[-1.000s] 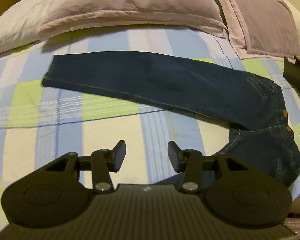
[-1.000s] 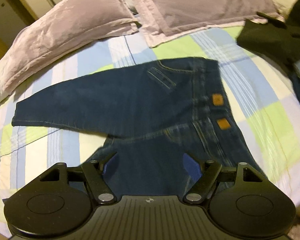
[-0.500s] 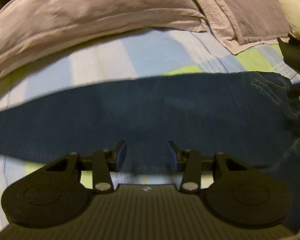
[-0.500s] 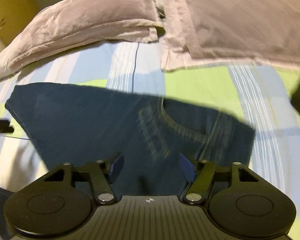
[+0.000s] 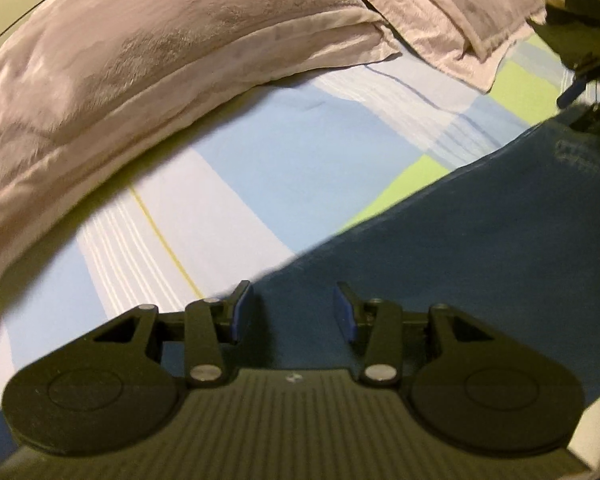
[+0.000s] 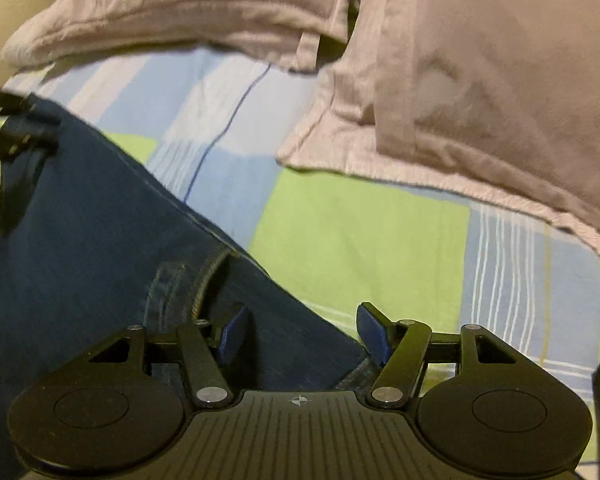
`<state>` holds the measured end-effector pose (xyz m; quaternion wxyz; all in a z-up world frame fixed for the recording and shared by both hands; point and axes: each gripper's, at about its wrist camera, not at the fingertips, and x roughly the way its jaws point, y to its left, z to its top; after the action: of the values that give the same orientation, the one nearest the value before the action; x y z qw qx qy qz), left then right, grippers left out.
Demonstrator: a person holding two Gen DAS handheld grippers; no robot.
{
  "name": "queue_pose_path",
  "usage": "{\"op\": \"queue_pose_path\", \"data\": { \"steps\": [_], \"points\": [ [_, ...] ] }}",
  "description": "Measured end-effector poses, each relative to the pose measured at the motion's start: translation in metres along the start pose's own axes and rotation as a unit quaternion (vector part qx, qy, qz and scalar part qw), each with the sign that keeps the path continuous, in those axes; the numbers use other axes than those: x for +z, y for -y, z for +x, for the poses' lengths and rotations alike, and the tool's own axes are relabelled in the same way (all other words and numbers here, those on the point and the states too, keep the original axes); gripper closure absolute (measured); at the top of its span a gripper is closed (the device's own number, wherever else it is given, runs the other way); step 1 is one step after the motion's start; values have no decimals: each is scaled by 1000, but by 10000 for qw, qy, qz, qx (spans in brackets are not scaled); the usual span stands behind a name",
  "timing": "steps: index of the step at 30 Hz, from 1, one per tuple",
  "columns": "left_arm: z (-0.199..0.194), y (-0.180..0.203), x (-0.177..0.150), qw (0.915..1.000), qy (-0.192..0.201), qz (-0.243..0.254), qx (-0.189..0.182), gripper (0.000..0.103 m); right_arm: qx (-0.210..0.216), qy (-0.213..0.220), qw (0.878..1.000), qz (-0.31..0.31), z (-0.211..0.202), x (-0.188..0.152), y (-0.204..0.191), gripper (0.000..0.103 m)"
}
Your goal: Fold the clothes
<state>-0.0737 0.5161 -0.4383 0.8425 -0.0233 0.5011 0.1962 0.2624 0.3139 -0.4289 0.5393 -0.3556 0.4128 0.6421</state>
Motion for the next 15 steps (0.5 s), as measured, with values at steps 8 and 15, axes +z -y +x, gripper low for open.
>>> {"op": "queue_pose_path", "data": {
  "steps": [8, 15],
  "points": [
    [25, -35, 5, 9960, -408, 572, -546, 62, 358, -297, 9986, -234, 8, 9, 7, 60],
    [28, -40, 1, 9943, -437, 456, -854, 70, 352, -517, 9975, -322, 15, 13, 1, 59]
  ]
}}
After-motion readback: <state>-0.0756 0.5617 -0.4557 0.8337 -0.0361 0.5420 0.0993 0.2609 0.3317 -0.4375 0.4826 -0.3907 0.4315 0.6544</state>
